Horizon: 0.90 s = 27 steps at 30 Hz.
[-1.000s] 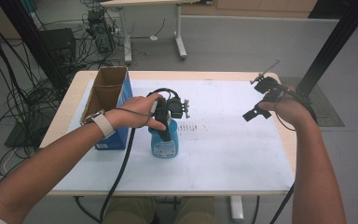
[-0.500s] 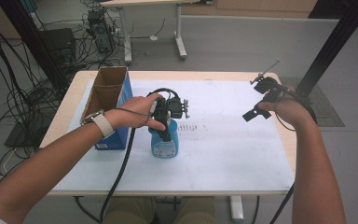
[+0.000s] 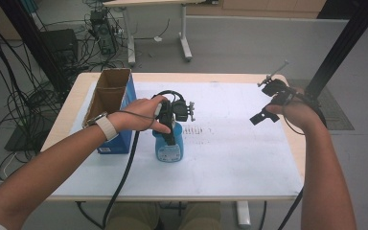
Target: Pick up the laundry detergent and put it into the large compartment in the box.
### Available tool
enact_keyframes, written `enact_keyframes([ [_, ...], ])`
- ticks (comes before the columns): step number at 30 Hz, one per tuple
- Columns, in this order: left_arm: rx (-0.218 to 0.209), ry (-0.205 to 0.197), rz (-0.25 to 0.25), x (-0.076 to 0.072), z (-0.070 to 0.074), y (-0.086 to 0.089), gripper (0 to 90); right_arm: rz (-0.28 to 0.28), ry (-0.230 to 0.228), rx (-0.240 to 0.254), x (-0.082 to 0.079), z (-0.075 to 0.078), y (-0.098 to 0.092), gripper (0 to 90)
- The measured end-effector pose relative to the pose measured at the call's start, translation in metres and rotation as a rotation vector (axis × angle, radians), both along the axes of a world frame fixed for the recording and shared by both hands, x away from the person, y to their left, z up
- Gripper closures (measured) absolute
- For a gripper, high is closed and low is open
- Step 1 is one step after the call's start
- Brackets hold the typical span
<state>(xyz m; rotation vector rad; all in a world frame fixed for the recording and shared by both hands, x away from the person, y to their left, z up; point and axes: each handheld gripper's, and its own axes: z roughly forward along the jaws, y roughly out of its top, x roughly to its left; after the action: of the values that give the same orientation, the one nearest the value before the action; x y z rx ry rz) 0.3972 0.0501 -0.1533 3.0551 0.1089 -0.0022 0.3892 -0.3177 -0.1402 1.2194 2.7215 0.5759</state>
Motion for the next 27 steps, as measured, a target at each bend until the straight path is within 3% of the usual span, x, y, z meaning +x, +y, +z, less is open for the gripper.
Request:
enact_keyframes([
  [6, -0.022, 0.014, 0.022, 0.000, 0.003, 0.004, 37.4, -0.002, -0.006, 0.002, -0.003, 0.002, -0.001, 9.1],
  [15, -0.034, -0.003, 0.064, -0.006, 0.006, 0.006, 37.4, -0.006, -0.009, 0.003, -0.007, 0.004, -0.003, 9.1],
  [27, -0.017, 0.009, 0.160, -0.008, 0.028, 0.003, 37.4, -0.004, -0.016, 0.006, -0.010, 0.006, -0.003, 9.2],
])
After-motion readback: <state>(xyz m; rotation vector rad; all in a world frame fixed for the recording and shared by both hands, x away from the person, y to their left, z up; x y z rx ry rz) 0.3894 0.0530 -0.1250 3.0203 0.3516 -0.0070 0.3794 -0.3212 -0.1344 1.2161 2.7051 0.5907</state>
